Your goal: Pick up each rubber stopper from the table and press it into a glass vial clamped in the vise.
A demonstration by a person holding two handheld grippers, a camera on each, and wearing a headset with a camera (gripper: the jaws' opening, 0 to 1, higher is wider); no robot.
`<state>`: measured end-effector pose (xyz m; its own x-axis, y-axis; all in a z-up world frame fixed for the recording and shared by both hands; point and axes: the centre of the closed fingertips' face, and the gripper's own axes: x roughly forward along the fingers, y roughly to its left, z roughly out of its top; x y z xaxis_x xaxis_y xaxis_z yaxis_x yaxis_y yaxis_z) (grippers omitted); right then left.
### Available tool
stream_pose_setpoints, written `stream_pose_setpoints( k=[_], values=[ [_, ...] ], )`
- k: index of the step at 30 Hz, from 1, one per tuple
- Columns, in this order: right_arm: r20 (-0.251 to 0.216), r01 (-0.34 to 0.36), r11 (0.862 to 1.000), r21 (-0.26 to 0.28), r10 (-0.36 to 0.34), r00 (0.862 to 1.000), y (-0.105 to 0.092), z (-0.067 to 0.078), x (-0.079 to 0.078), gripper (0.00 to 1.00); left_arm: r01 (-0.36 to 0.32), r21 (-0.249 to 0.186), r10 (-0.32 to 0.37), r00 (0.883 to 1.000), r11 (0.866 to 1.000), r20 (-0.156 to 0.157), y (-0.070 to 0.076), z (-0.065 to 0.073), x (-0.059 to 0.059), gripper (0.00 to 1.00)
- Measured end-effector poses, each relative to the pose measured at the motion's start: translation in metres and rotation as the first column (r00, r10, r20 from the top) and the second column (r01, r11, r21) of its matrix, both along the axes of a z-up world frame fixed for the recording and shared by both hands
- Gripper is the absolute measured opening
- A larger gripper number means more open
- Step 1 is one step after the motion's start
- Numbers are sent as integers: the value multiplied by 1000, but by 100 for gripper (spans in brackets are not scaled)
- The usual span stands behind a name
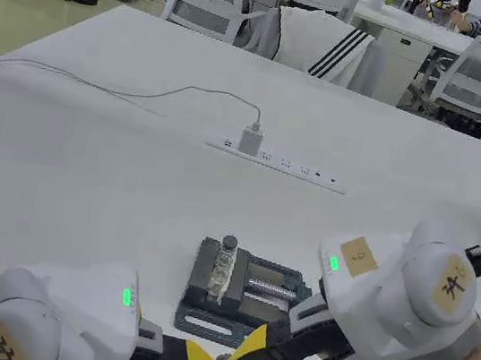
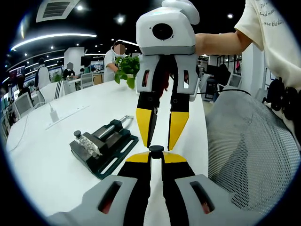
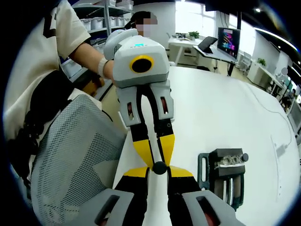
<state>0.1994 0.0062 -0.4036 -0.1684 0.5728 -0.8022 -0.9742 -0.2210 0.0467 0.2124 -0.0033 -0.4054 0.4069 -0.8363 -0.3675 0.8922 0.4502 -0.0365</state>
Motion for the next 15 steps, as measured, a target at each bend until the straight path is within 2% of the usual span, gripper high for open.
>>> stream_pose_setpoints(
  k=[7,15],
  values=[
    [23,-26,1000,-18,26,999,-1,-2,0,8,6,1,-6,1000,1000,2,-2,1,-1,4],
    [22,-22,999,-26,23,999,-2,-1,2,7,9,0,-9,1000,1000,5,-3,2,-1,4]
  ],
)
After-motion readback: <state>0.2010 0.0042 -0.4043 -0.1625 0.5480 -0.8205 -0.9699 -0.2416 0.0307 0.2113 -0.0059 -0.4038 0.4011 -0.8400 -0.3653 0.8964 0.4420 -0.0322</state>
